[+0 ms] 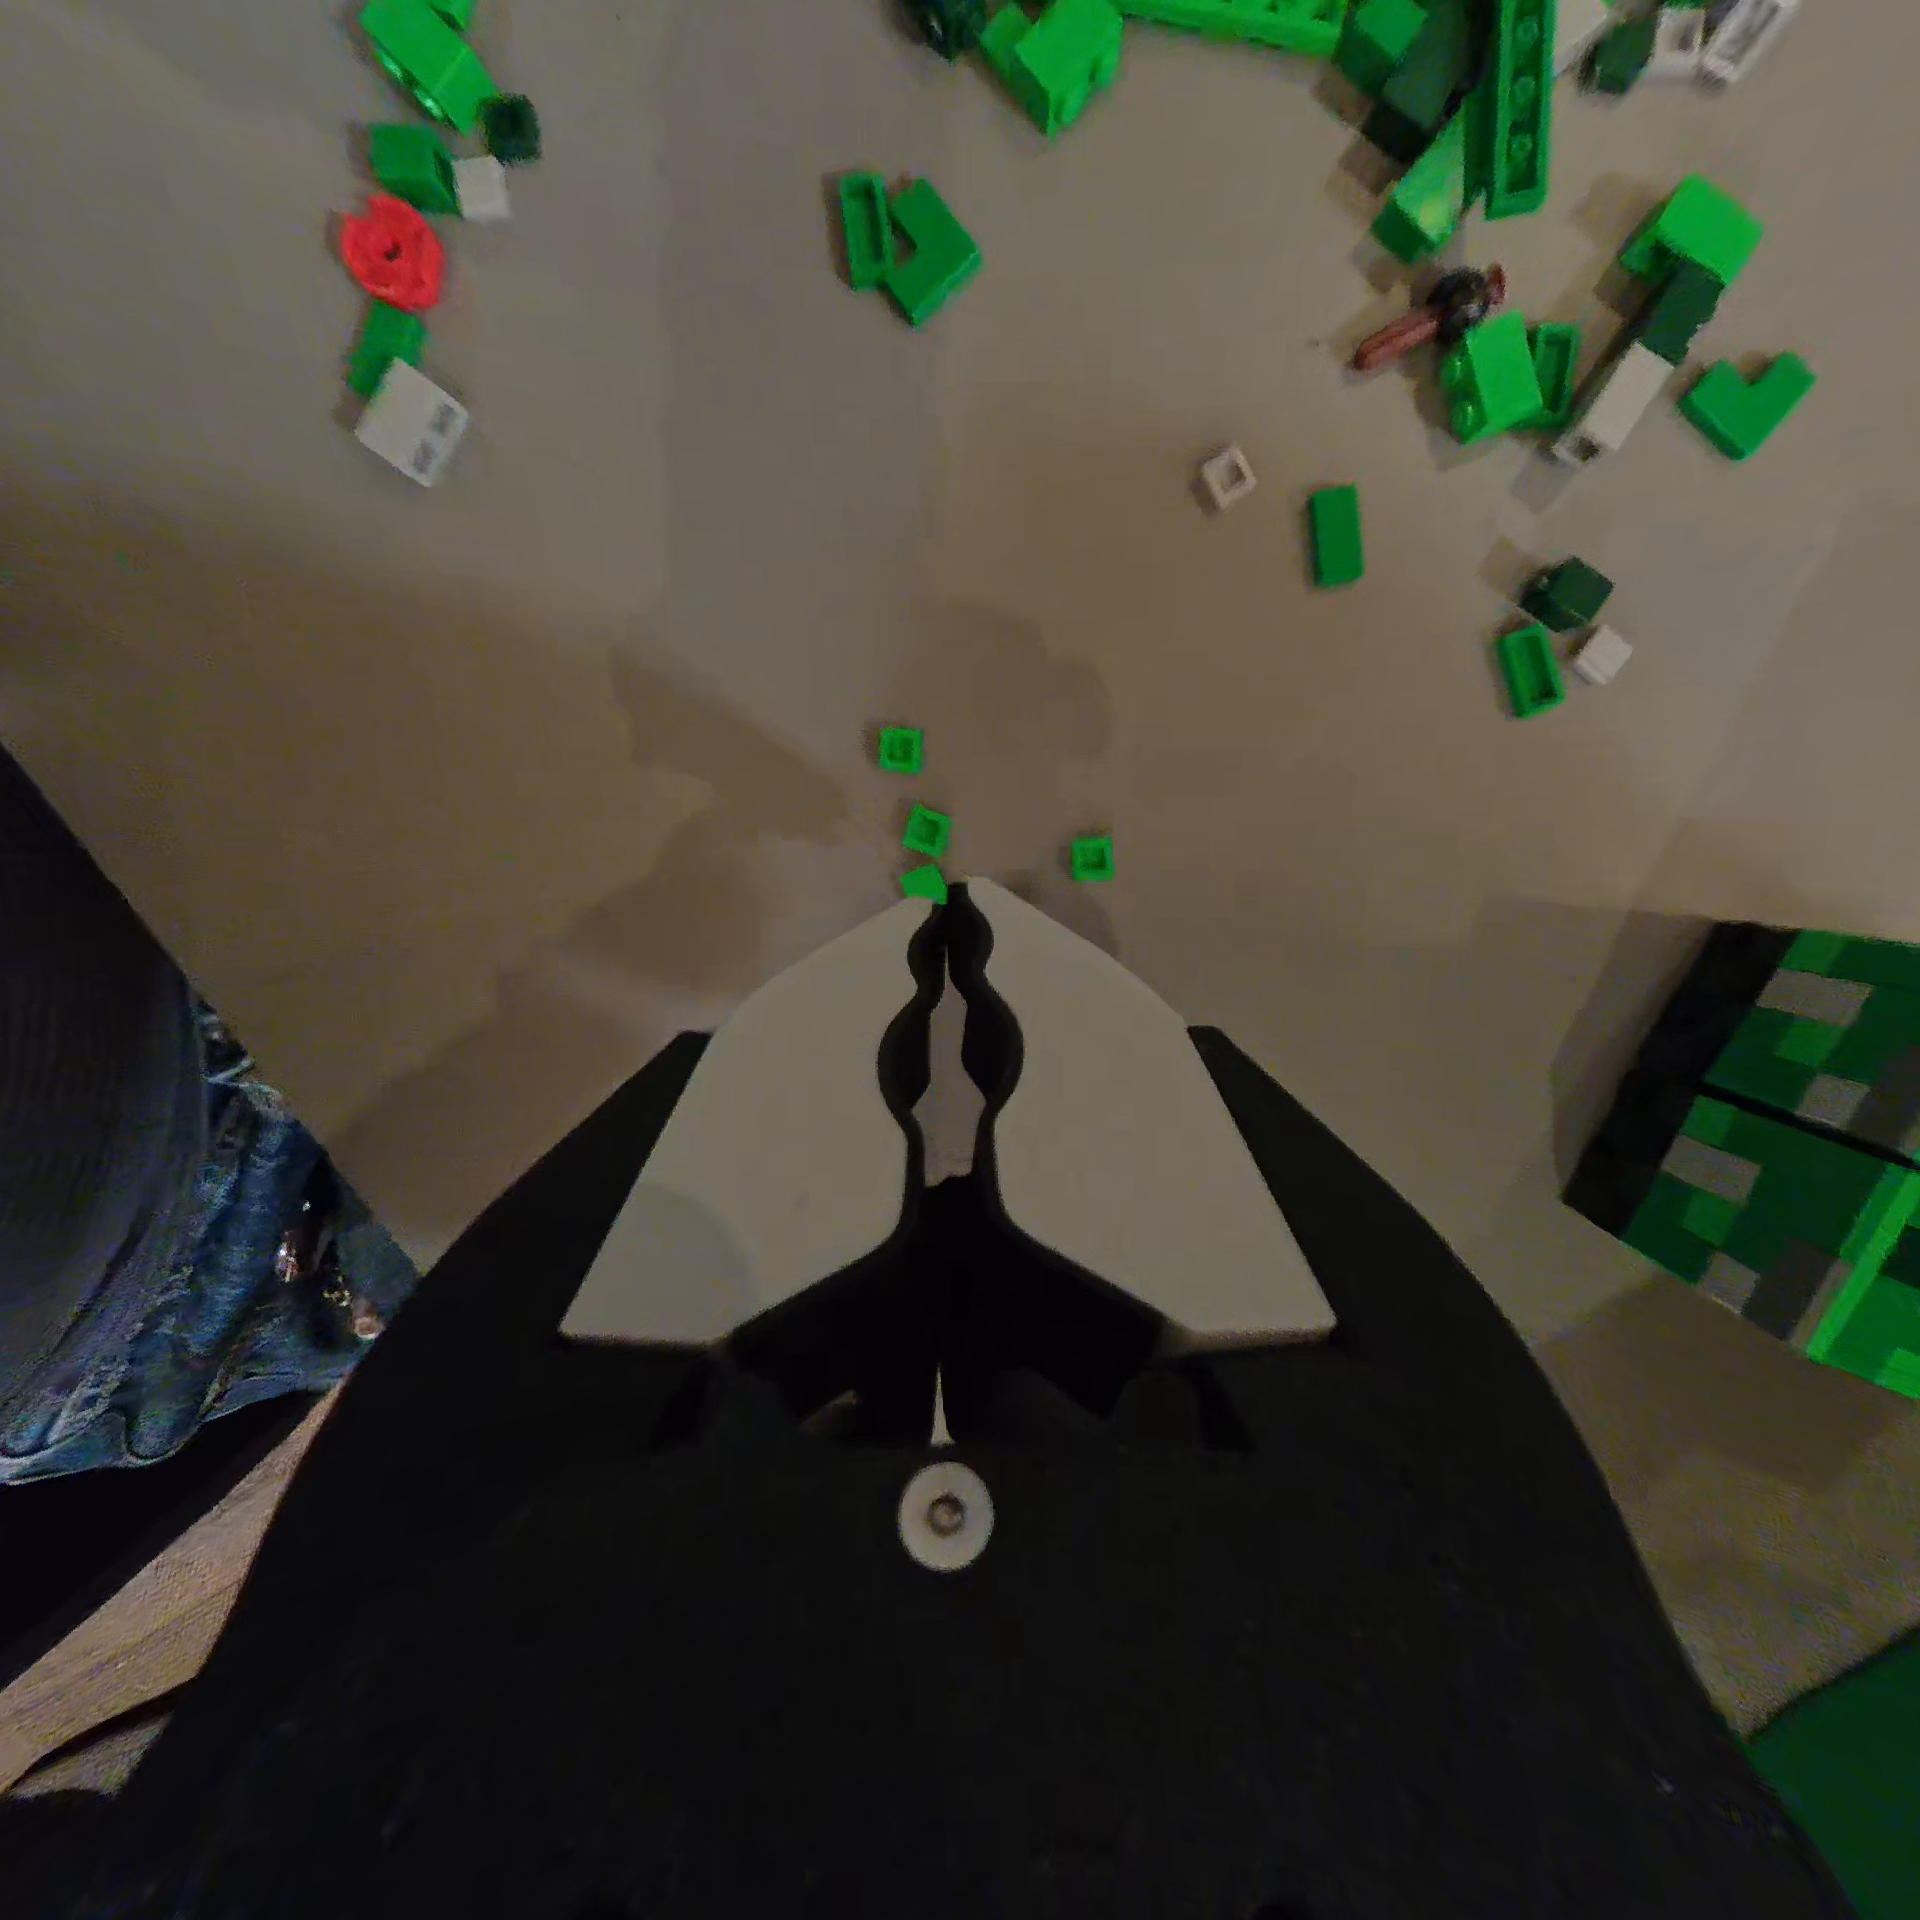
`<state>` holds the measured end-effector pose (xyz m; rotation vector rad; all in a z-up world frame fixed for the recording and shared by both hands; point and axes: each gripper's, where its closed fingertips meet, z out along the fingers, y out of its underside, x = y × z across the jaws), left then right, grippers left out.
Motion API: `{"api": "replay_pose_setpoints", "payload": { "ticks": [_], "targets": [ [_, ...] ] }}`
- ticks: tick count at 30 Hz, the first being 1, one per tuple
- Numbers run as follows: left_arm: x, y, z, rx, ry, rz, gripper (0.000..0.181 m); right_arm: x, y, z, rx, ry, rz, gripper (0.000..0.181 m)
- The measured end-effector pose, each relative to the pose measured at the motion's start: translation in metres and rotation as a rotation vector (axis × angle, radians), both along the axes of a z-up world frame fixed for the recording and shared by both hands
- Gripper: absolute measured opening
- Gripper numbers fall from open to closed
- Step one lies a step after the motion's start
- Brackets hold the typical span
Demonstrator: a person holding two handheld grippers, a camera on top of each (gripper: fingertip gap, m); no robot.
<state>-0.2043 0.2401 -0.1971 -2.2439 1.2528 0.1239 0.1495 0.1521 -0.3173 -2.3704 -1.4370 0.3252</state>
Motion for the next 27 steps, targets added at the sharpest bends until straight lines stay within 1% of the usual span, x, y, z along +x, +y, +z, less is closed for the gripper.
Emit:
{"api": "replay_pose_setpoints", "payload": {
  "ticks": [4,6,10,12,15,17,20,23,27],
  "targets": [
    [-0.002,0.000,0.000,-0.001,0.000,0.009,0.000,-0.040,0.012,0.014,0.068,0.111,0.079,0.000],
    [-0.004,0.001,-0.001,-0.006,-0.002,0.019,0.000,-0.061,0.028,0.020,0.115,0.132,0.115,0.000],
    [-0.008,0.002,-0.002,-0.011,-0.011,0.035,0.000,-0.107,0.060,0.026,0.146,0.142,0.227,0.000],
    [-0.010,0.002,-0.002,-0.010,-0.013,0.042,0.000,-0.129,0.079,0.026,0.149,0.134,0.278,0.005],
    [-0.011,0.002,0.000,-0.004,-0.023,0.046,0.000,-0.173,0.103,0.029,0.151,0.166,0.365,0.007],
    [-0.014,0.002,0.001,0.000,-0.030,0.052,0.000,-0.201,0.118,0.026,0.158,0.155,0.437,0.008],
    [-0.017,0.001,0.001,0.001,-0.039,0.063,0.000,-0.230,0.133,0.009,0.122,0.076,0.543,0.011],
    [-0.020,0.001,0.002,0.003,-0.044,0.073,0.000,-0.247,0.146,-0.007,0.071,0.021,0.627,0.013],
    [-0.021,0.001,0.003,0.009,-0.046,0.072,0.000,-0.261,0.160,-0.011,0.030,0.020,0.674,0.015]
  ]
}}
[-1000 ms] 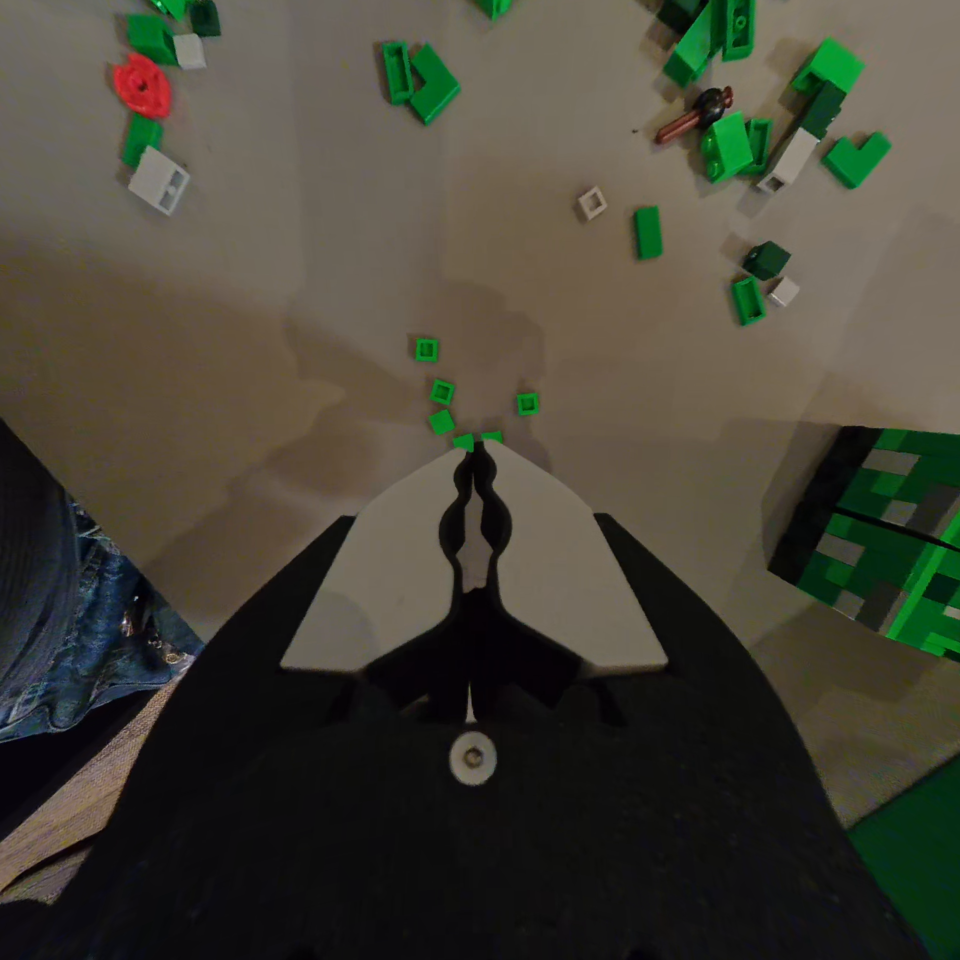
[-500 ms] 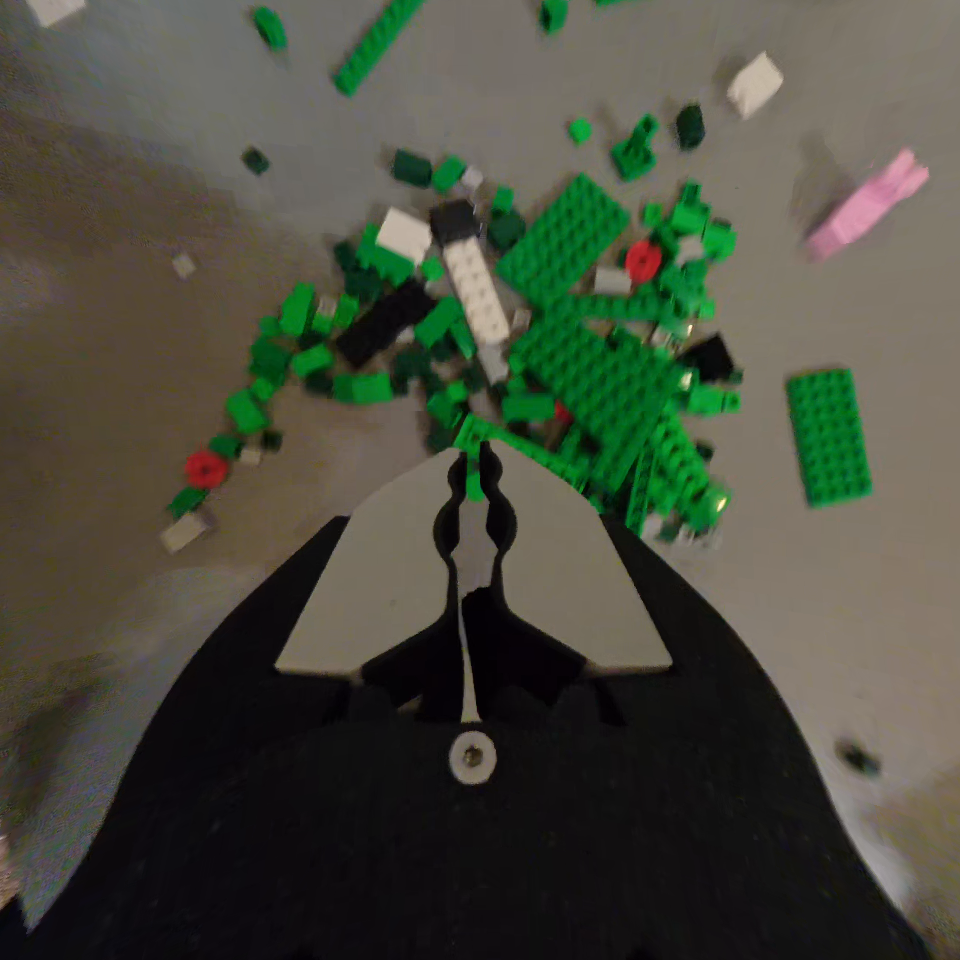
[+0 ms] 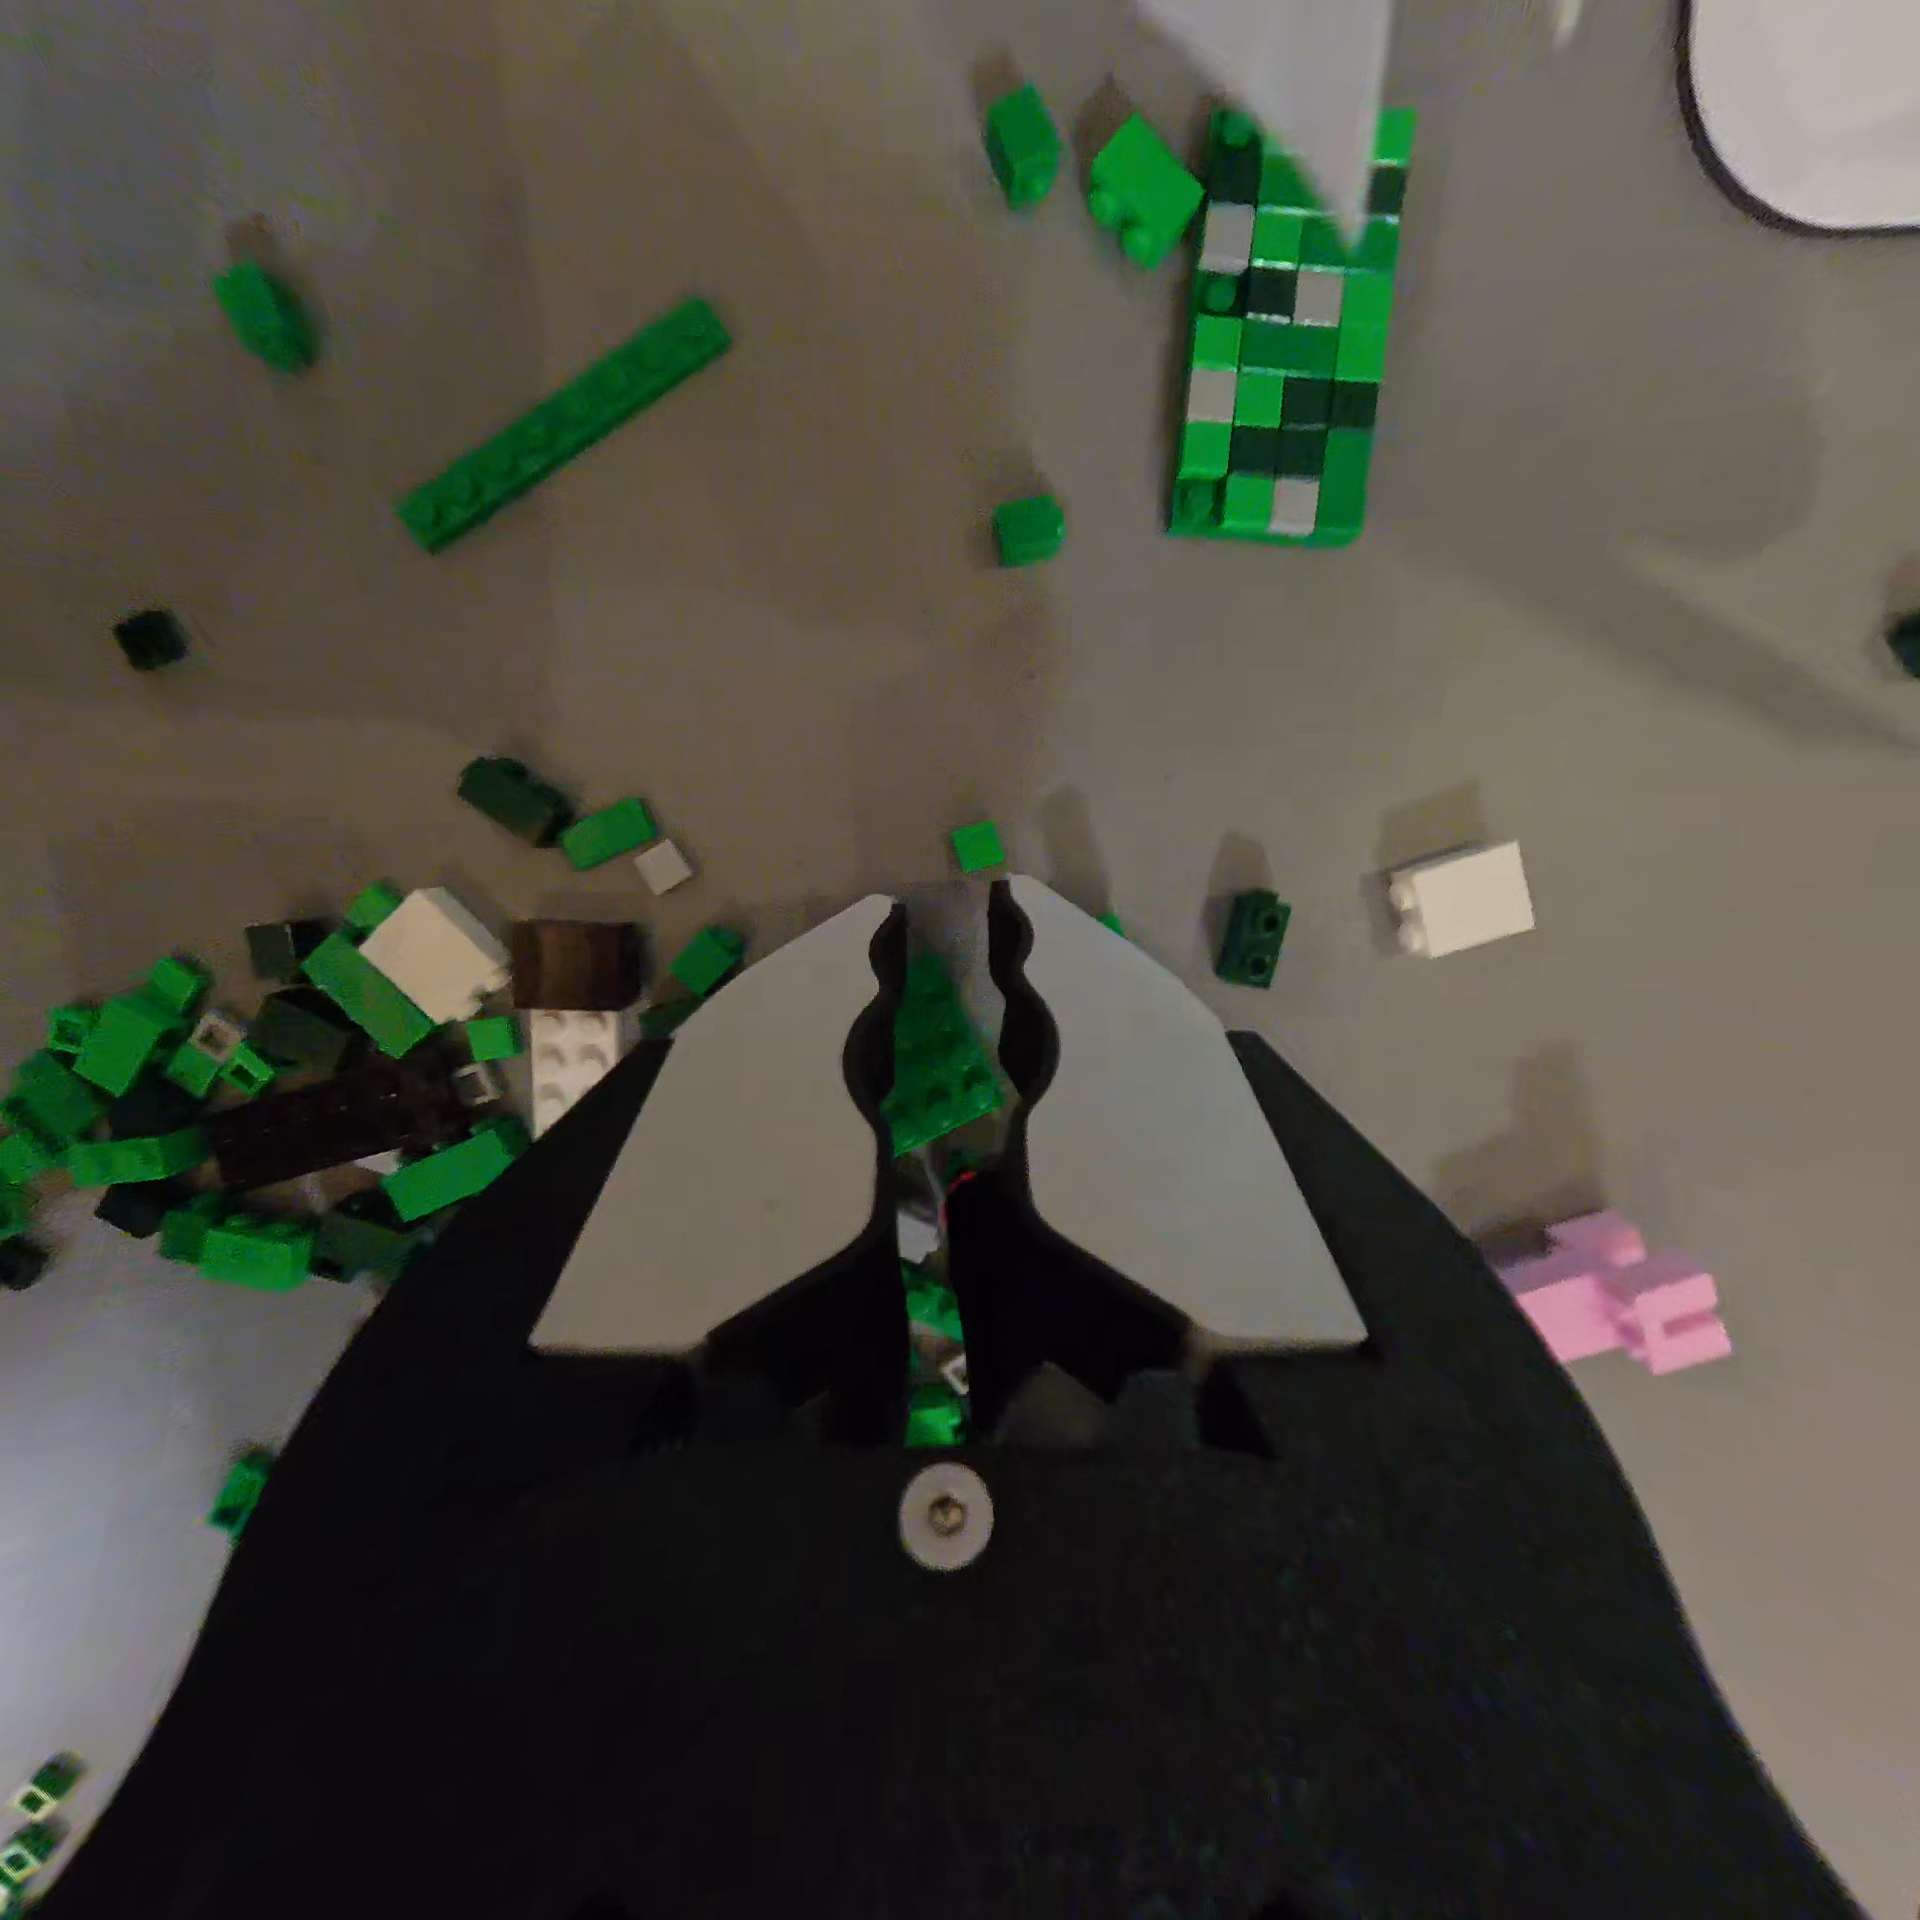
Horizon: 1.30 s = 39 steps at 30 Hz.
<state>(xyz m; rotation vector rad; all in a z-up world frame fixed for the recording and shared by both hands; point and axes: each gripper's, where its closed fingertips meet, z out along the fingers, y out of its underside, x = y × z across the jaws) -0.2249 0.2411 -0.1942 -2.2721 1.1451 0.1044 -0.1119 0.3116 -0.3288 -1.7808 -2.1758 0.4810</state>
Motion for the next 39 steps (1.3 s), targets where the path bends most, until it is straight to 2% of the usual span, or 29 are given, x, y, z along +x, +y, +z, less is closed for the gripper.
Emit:
{"api": "replay_pose_setpoints", "payload": {
  "ticks": [5,12,16,20,23,27,32,36,39],
  "targets": [
    [0.001,0.000,0.000,-0.001,0.004,-0.004,0.000,-0.005,0.004,-0.005,0.010,-0.064,0.076,0.016],
    [-0.008,0.001,-0.001,-0.006,-0.009,0.030,0.000,-0.010,0.006,-0.008,-0.029,-0.089,0.098,0.015],
    [-0.014,0.001,0.000,-0.005,-0.018,0.055,0.000,-0.011,0.003,-0.008,-0.059,-0.091,0.100,0.008],
    [-0.016,0.000,0.000,-0.007,-0.021,0.062,0.000,-0.010,-0.004,-0.002,-0.062,-0.016,0.067,0.008],
    [-0.012,-0.003,0.001,-0.007,-0.010,0.059,0.000,0.003,-0.020,0.021,-0.040,0.106,0.009,0.008],
    [0.002,-0.007,0.003,0.003,0.052,0.042,0.000,0.055,-0.050,0.053,0.061,0.245,-0.104,0.007],
    [0.048,-0.019,0.008,0.056,0.188,-0.050,0.000,0.157,-0.097,0.068,0.146,0.308,-0.339,0.008],
    [0.101,-0.033,0.011,0.114,0.273,-0.157,0.000,0.240,-0.138,0.045,0.148,0.250,-0.543,0.007],
    [0.141,-0.044,0.016,0.141,0.264,-0.229,0.000,0.269,-0.159,0.022,0.142,0.211,-0.612,0.007]
  ]
}}
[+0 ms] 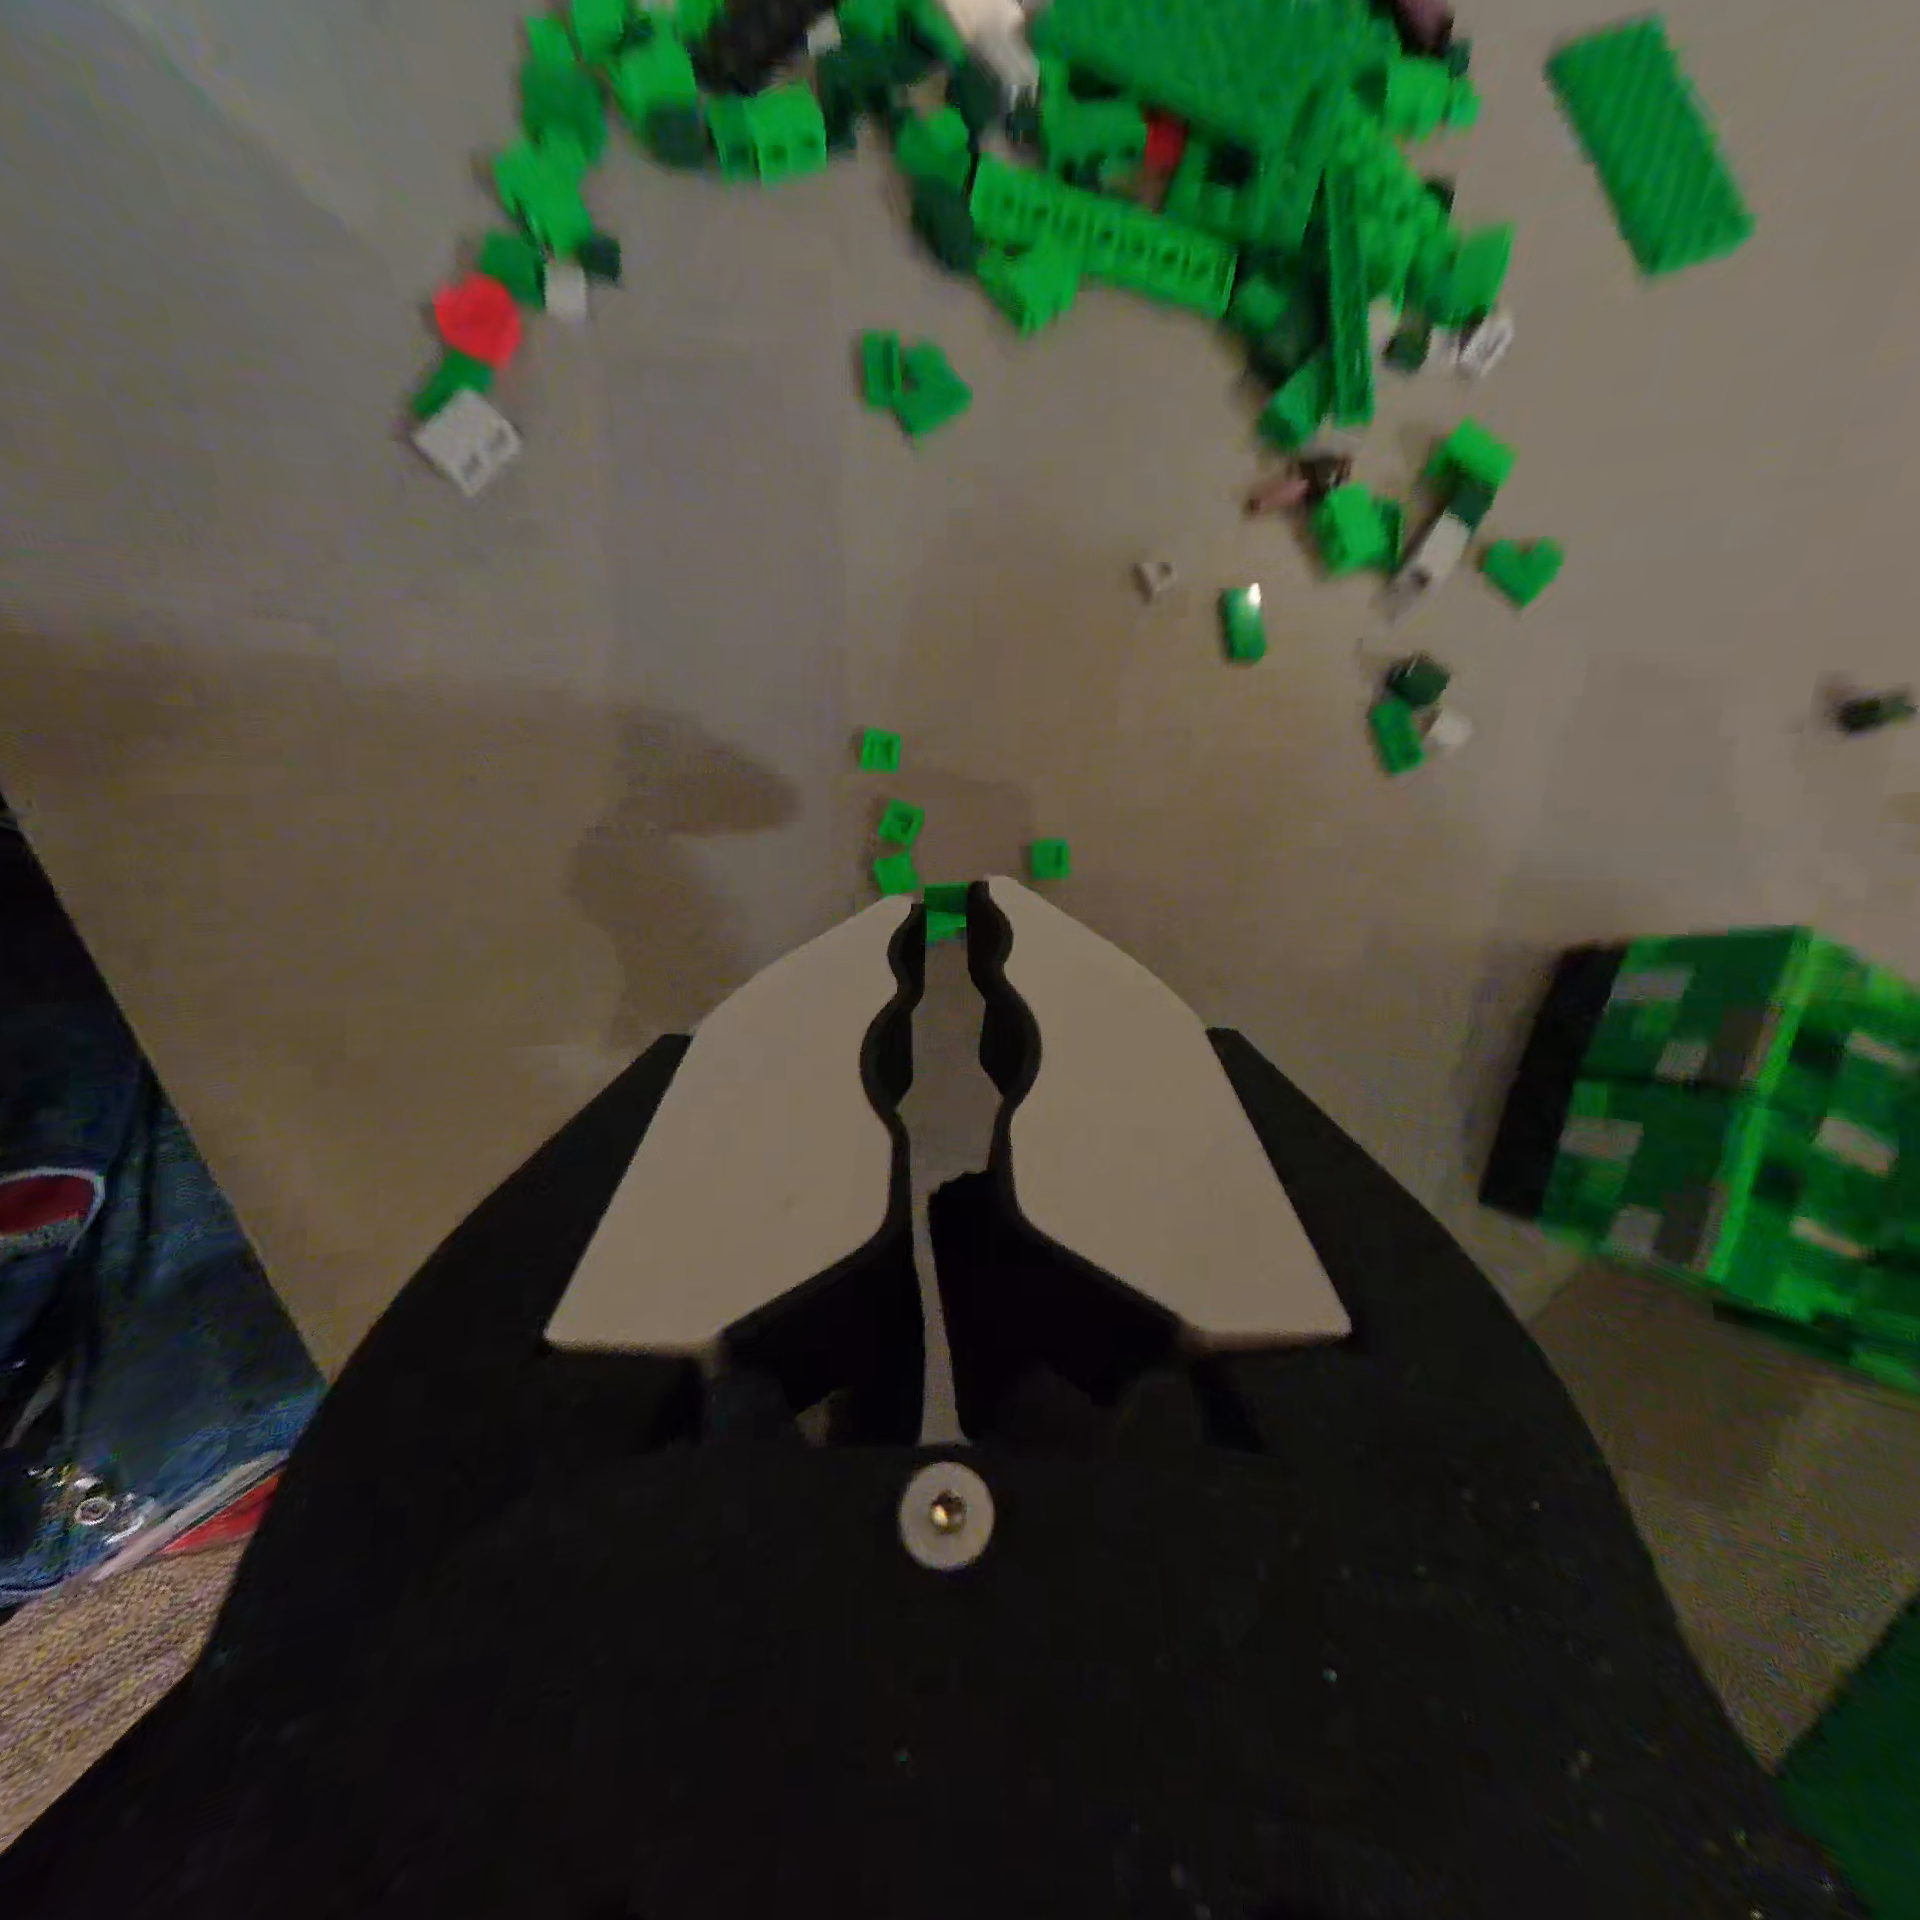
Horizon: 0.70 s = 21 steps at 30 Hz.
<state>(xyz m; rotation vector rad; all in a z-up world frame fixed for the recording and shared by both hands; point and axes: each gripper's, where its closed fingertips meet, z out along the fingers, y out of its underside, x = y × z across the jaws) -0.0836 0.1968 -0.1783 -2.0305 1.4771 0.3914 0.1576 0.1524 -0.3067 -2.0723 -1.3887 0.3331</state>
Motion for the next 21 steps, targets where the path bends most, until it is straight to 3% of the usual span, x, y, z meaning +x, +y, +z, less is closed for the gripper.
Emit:
{"api": "replay_pose_setpoints", "payload": {
  "ticks": [3,7,9,11,13,17,21],
  "targets": [
    [0.042,-0.009,0.006,-0.010,-0.074,-0.076,0.000,0.005,-0.008,-0.003,0.022,0.042,-0.023,0.007],
    [0.084,-0.014,-0.002,-0.057,-0.059,-0.143,0.000,0.003,-0.015,0.025,0.100,0.097,-0.003,0.008],
    [0.100,-0.011,-0.011,-0.080,-0.011,-0.164,0.000,-0.005,-0.014,0.065,0.204,0.192,-0.015,0.007],
    [0.114,-0.008,-0.024,-0.111,0.050,-0.174,0.000,-0.023,-0.016,0.118,0.296,0.397,-0.031,0.007],
    [0.126,-0.008,-0.038,-0.150,0.096,-0.184,0.000,-0.041,-0.019,0.148,0.345,0.514,-0.015,0.007],
    [0.141,-0.010,-0.056,-0.199,0.140,-0.200,0.000,-0.055,-0.007,0.140,0.383,0.444,-0.015,0.007],
    [0.149,-0.010,-0.055,-0.215,0.097,-0.211,0.000,-0.058,0.005,0.124,0.361,0.413,-0.044,0.007]
  ]
}}
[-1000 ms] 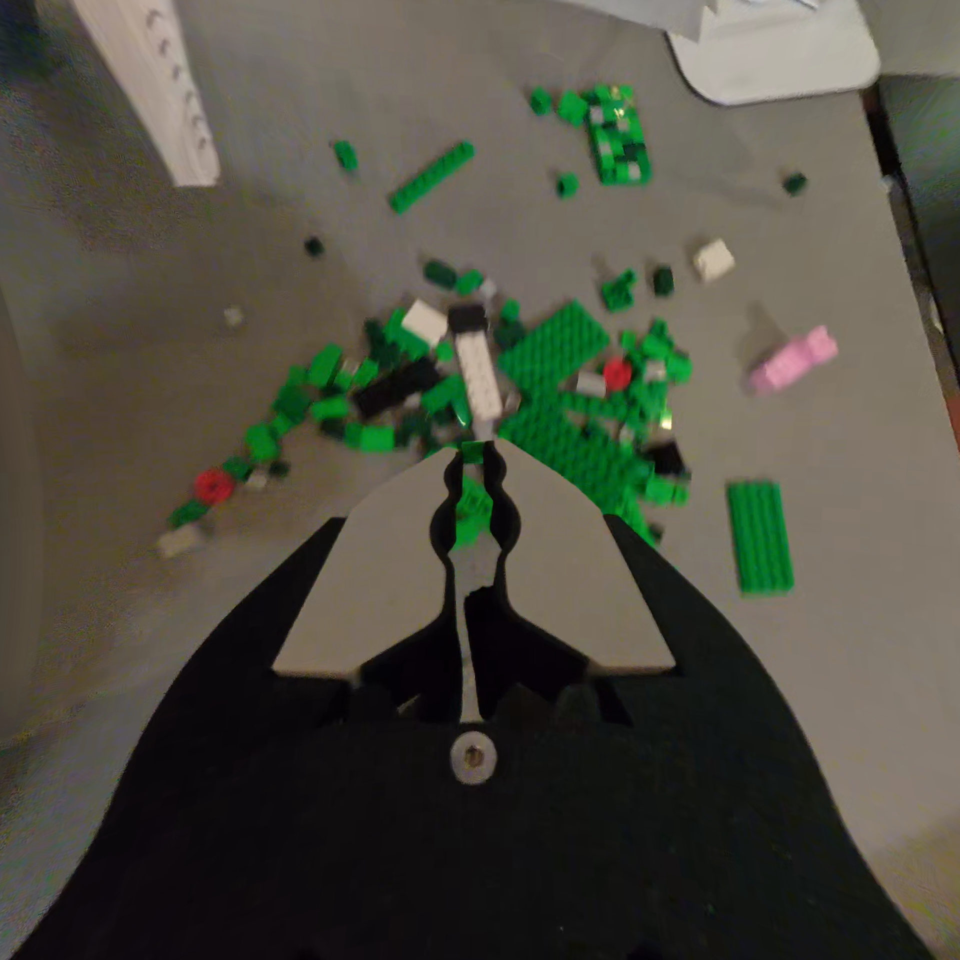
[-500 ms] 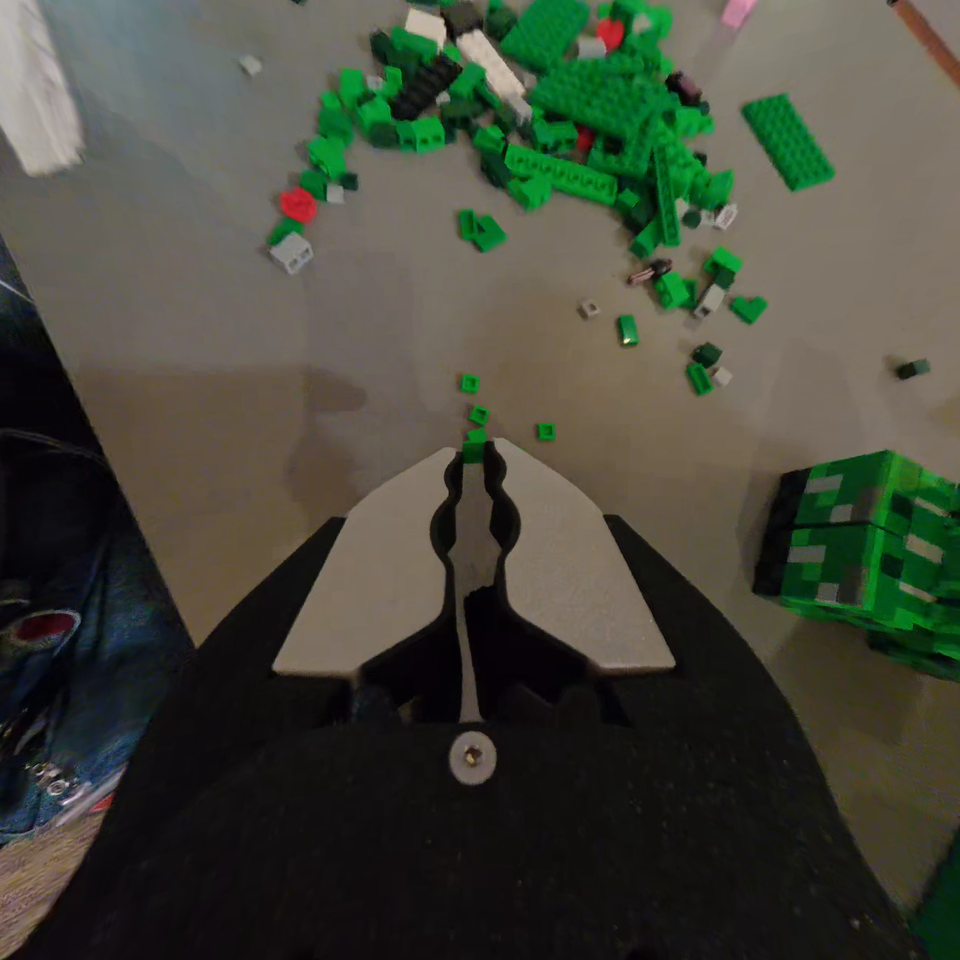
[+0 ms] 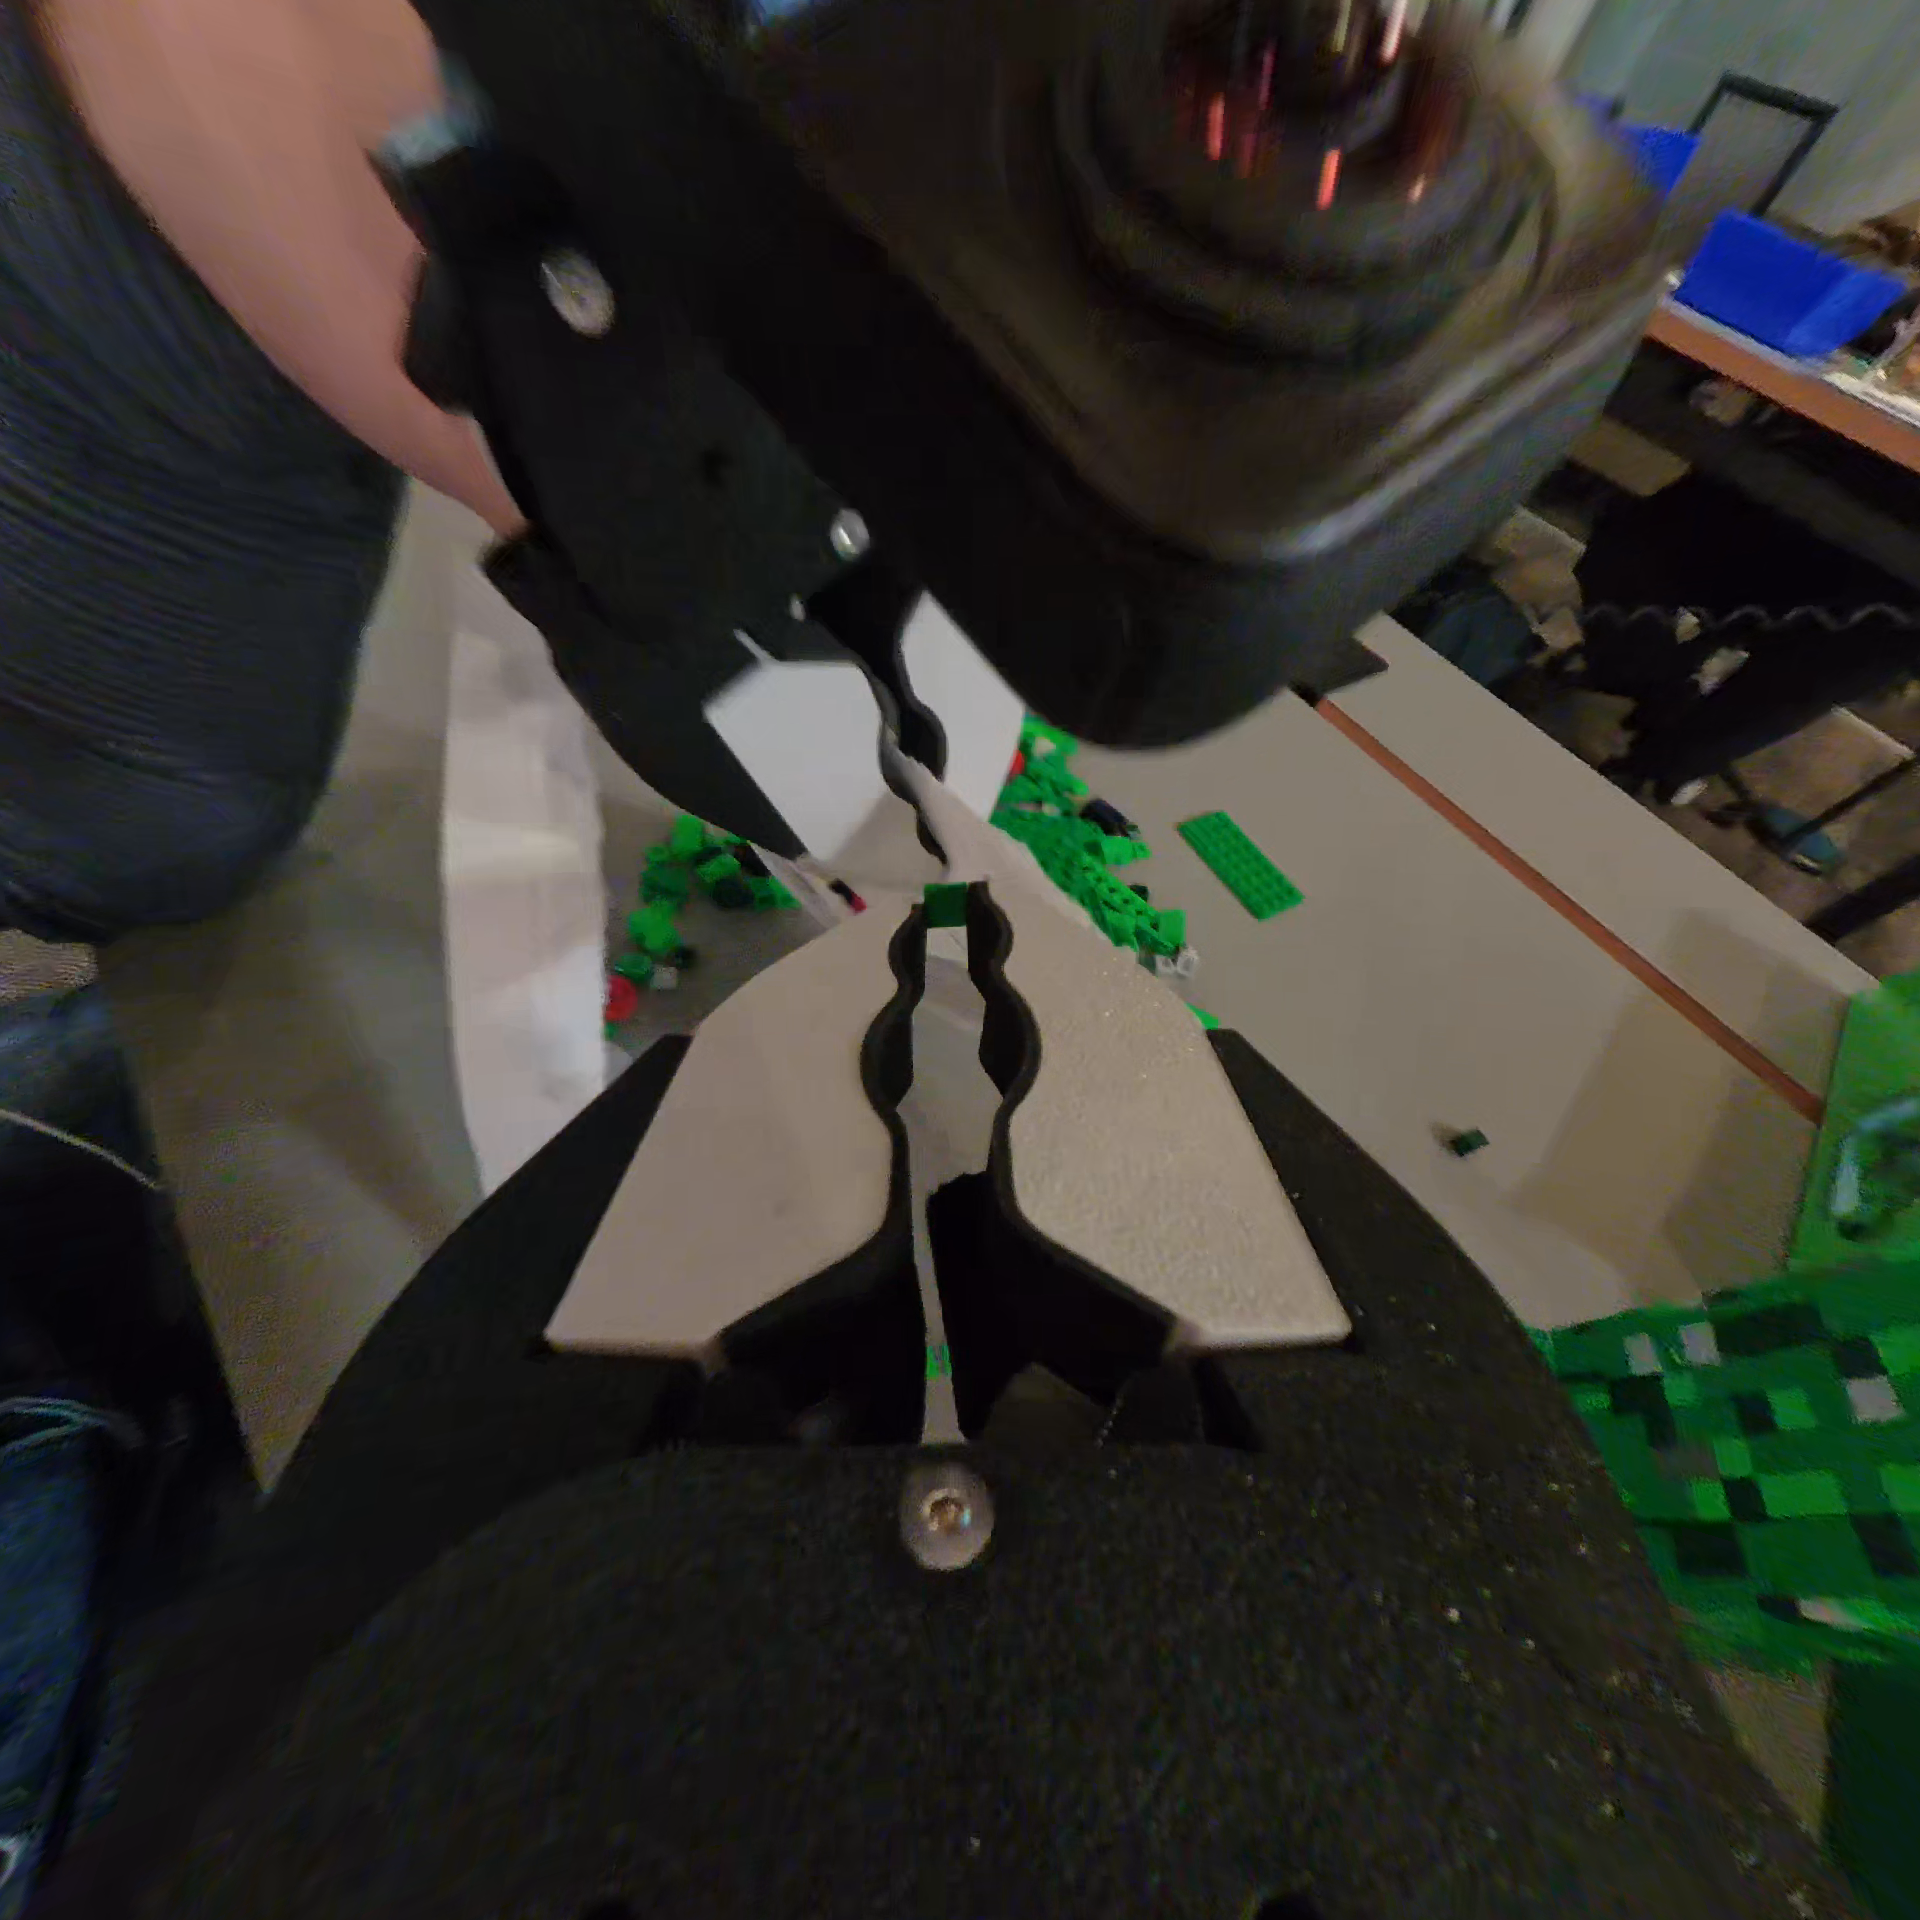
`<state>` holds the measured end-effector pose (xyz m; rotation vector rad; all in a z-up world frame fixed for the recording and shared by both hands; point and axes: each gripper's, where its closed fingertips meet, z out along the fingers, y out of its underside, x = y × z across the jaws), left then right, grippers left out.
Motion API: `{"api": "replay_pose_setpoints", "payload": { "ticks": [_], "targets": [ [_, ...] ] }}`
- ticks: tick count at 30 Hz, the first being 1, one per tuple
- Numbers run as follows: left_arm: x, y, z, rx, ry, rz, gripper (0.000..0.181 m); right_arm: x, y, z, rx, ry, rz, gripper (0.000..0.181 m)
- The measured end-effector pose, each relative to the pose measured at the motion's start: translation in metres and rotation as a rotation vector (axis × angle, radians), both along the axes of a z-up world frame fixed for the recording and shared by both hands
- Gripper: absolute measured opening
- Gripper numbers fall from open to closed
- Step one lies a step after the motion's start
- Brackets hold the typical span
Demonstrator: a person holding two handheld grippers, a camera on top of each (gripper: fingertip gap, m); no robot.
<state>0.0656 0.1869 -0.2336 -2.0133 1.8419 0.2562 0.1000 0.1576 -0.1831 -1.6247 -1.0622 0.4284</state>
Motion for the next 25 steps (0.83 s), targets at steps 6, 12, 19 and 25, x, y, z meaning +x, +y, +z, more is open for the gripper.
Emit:
{"api": "replay_pose_setpoints", "payload": {
  "ticks": [6,12,19,25],
  "targets": [
    [0.004,-0.001,0.004,-0.021,-0.054,-0.011,0.001,0.011,0.013,-0.013,-0.009,-0.096,-0.110,0.008],
    [-0.001,0.000,-0.003,-0.057,-0.037,0.016,0.001,0.006,0.013,-0.025,-0.023,-0.148,-0.114,0.025],
    [-0.002,-0.001,-0.004,-0.062,-0.030,0.010,0.001,0.009,0.013,-0.024,-0.016,-0.157,-0.122,0.025],
    [0.001,-0.005,-0.006,-0.072,-0.019,-0.009,0.001,0.006,0.011,-0.029,0.021,-0.219,-0.110,0.008]
  ]
}}
